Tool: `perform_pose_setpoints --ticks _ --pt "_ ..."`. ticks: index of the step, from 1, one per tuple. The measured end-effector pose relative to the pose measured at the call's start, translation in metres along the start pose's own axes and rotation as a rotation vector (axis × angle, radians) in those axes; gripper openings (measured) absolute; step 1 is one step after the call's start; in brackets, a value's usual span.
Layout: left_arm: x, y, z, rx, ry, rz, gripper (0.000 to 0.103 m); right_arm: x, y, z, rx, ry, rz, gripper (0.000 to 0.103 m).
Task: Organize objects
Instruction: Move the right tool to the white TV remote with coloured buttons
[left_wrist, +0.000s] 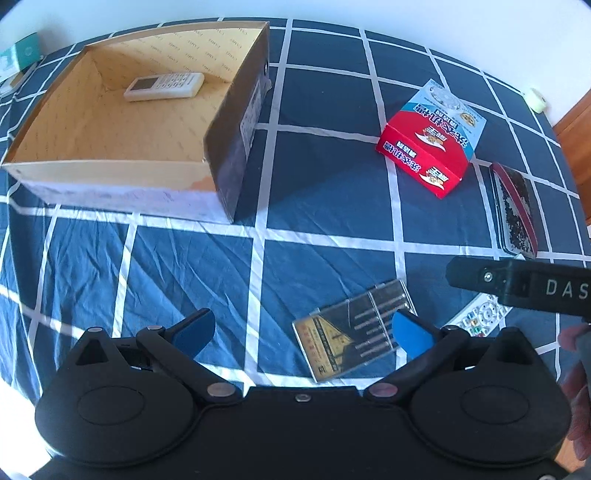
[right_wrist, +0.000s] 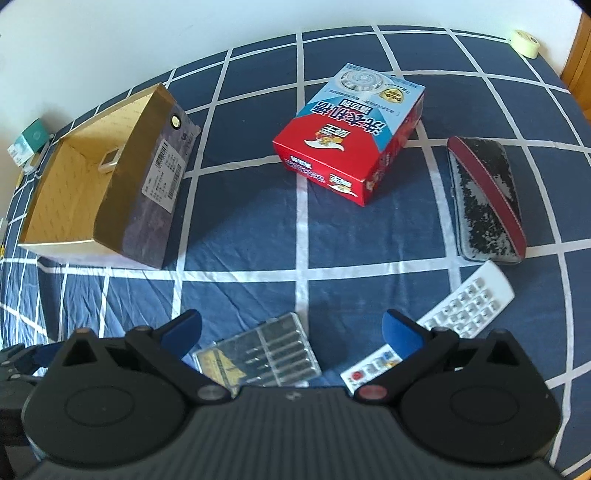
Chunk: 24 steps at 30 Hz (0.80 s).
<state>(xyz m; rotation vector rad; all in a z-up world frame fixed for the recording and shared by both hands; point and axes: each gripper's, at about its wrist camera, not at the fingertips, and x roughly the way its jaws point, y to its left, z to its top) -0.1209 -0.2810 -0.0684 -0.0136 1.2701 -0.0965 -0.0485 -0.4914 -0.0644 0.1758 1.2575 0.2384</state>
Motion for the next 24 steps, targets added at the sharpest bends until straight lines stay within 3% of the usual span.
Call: perform_pose_setpoints --ticks 12,24 --pt "-0.015 -0.010 -0.036 -0.030 -0.005 0.019 0.103 -0.027 -0.018 -0.019 -0.044 -0.025 -0.020 0.103" --pt "-0.011 -0.031 -0.057 -0.108 0.002 0.030 0.103 -0.038 -0.046 -0.024 -0.123 0.015 -0.040 0.103"
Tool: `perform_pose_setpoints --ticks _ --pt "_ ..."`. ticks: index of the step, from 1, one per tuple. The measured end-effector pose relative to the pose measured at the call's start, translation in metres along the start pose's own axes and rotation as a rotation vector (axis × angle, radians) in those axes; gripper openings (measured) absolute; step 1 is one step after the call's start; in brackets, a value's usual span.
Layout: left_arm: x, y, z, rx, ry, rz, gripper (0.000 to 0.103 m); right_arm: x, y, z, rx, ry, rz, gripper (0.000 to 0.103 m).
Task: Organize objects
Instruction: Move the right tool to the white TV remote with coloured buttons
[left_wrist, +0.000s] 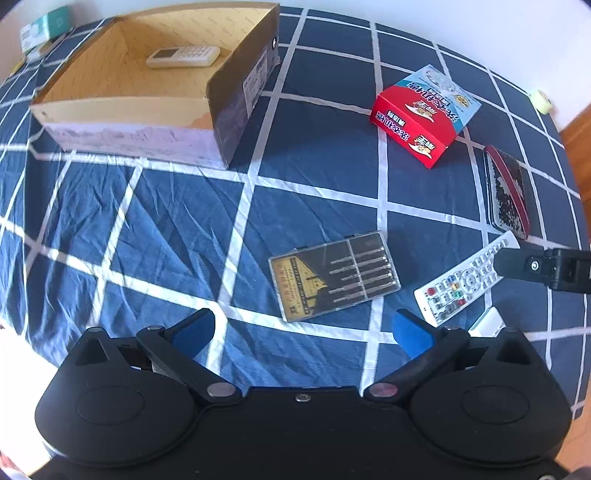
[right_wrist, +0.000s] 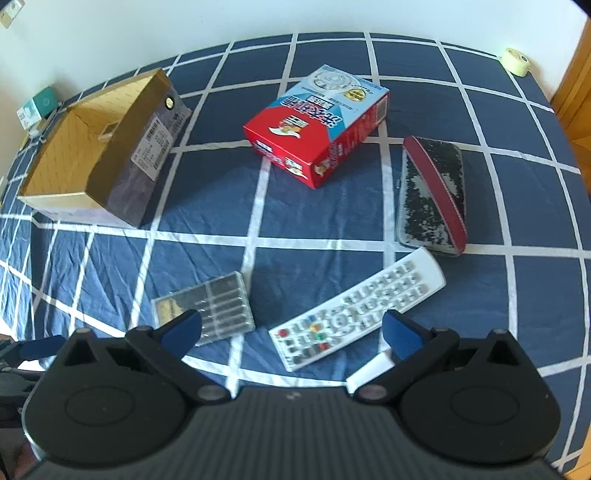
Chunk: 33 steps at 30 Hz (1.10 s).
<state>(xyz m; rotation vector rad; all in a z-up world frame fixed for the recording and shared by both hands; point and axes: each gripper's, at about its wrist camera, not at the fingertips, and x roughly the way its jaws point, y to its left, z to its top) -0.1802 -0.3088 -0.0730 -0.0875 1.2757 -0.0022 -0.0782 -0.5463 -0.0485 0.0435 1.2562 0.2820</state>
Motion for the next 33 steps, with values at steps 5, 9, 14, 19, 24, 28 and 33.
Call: perform_pose_setpoints --ticks 5,9,14,19,24,28,33 --pt "0.011 -0.020 -0.008 -0.089 0.008 0.009 0.103 0.011 -0.026 0.010 -0.048 0.039 0.008 0.103" --pt "0.023 -0.038 -0.019 -0.167 0.029 0.009 0.103 0.023 -0.047 0.018 -0.113 0.084 0.018 0.103" --pt "0.039 -0.058 -0.031 -0.266 0.048 0.000 0.103 0.038 -0.068 0.029 -0.193 0.142 0.034 0.103" --pt "0.049 -0.071 -0.039 -0.339 0.055 0.004 0.103 0.053 -0.076 0.037 -0.260 0.193 0.053 0.103" --pt "0.057 -0.075 -0.042 -0.388 0.065 0.014 0.103 0.069 -0.076 0.040 -0.304 0.236 0.069 0.103" --pt "0.065 -0.078 -0.040 -0.402 0.076 0.009 0.103 0.082 -0.077 0.042 -0.319 0.262 0.070 0.103" --pt "0.078 -0.085 -0.036 -0.404 0.101 -0.010 0.103 0.098 -0.081 0.046 -0.322 0.288 0.072 0.103"
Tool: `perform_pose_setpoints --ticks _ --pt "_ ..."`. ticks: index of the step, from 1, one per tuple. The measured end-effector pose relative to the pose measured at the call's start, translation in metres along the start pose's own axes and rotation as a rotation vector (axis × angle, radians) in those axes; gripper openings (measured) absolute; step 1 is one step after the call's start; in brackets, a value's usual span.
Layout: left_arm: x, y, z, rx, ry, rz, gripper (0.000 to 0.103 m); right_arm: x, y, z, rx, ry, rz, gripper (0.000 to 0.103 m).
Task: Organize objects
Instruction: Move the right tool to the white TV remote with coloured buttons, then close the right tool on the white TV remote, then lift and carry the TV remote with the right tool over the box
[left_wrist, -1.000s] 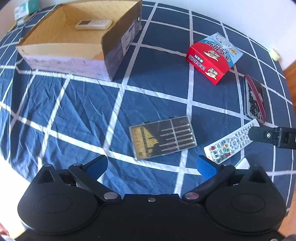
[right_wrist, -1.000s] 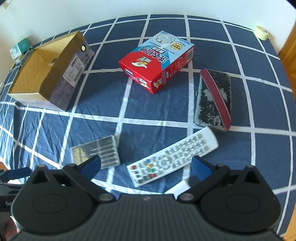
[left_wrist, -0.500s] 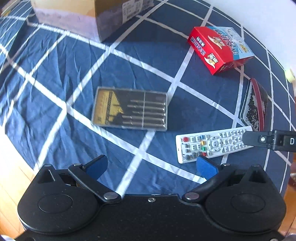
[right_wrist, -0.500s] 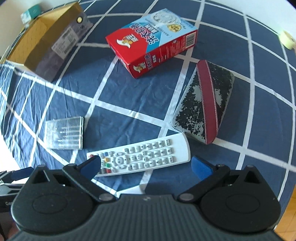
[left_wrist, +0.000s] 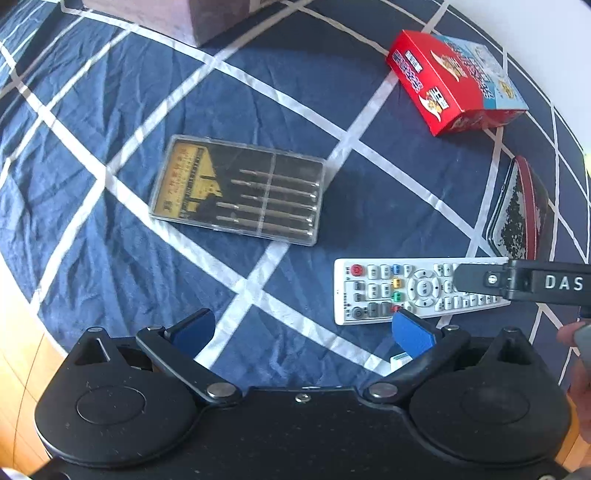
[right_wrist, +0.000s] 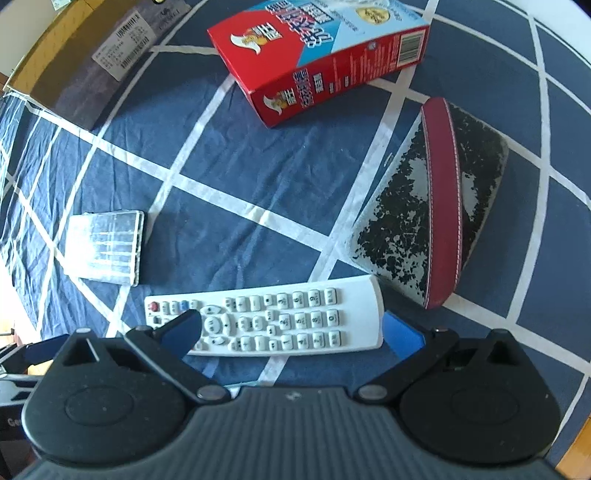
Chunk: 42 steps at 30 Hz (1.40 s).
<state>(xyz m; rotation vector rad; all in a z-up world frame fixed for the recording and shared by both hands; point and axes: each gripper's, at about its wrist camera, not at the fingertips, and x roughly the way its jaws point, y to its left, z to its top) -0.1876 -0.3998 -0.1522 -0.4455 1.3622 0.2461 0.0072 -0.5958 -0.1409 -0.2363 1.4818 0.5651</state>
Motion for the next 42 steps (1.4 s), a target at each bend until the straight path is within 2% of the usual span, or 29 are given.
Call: perform_pose_setpoints --ticks 8,23,28,34,42 --pt "0.018 -0.018 0.006 0.003 0.039 -0.001 0.103 0.018 -0.010 0.010 -0.006 0.045 0.023 0.103" --pt "0.040 -0.053 0.015 0.036 0.087 -0.040 0.103 0.031 -0.009 0.017 -0.041 0.073 0.033 0.103" --pt "0.042 -0.057 0.018 0.040 0.089 -0.055 0.103 0.032 -0.007 0.020 -0.061 0.085 0.036 0.102" --pt "0.042 -0.058 0.019 0.049 0.100 -0.060 0.096 0.031 -0.007 0.018 -0.059 0.087 0.033 0.100" --pt "0.036 -0.061 0.021 0.089 0.106 -0.058 0.096 0.028 -0.007 0.013 -0.035 0.074 0.028 0.100"
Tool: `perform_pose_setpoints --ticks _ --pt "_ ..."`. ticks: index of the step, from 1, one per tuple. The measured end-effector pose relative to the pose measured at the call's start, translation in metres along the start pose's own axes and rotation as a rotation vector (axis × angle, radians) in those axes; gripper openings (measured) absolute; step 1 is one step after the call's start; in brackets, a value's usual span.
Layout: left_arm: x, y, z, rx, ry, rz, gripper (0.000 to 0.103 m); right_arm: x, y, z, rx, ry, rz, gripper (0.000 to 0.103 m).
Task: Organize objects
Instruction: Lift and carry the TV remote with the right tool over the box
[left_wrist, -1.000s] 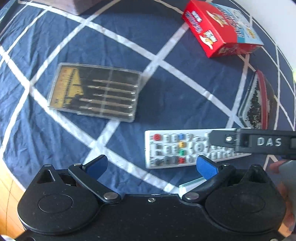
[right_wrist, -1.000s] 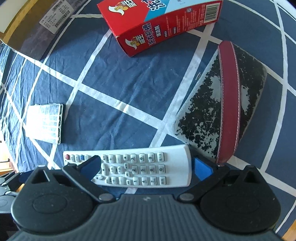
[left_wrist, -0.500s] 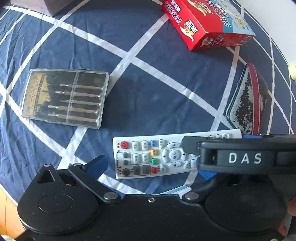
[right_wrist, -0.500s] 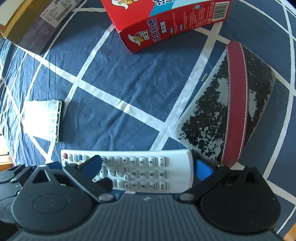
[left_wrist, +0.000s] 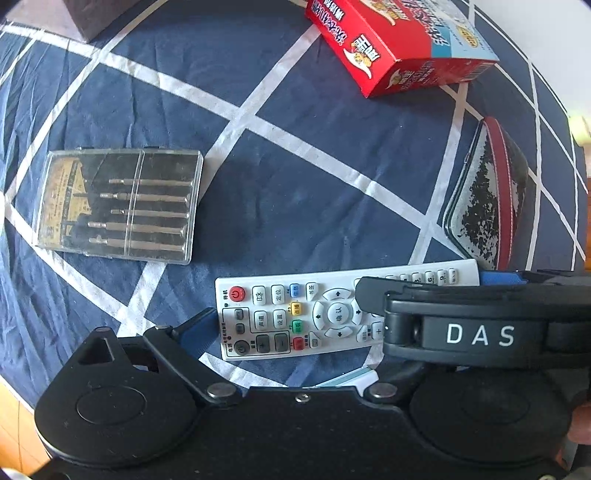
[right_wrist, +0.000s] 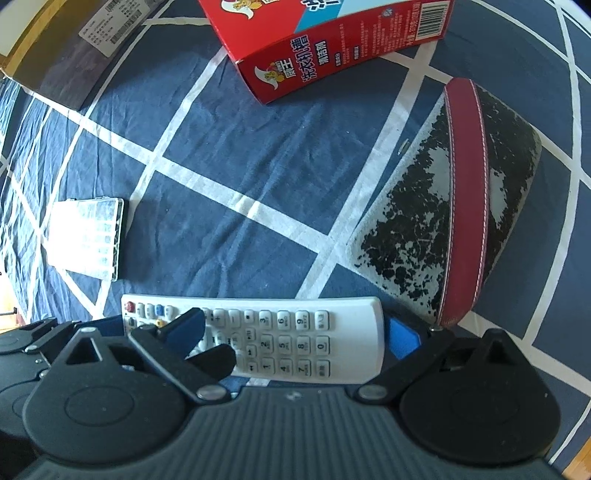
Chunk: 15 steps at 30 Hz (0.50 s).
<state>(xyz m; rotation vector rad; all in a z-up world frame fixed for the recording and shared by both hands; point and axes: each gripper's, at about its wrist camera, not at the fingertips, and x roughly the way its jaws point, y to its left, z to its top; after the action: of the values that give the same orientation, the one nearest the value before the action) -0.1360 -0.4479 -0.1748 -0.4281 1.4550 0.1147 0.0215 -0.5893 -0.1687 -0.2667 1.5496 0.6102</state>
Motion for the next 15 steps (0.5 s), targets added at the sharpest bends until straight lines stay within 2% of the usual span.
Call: perform_pose_setpoints --ticks 6,15 --pt "-0.020 -0.003 0.003 0.046 -0.025 0.014 0.095 -0.016 0.003 -0.003 0.029 -0.033 0.014 0.100" --pt "-0.061 -0.004 0.016 0.128 -0.100 0.043 0.096 -0.052 0.017 -0.003 0.071 -0.130 0.042 0.100"
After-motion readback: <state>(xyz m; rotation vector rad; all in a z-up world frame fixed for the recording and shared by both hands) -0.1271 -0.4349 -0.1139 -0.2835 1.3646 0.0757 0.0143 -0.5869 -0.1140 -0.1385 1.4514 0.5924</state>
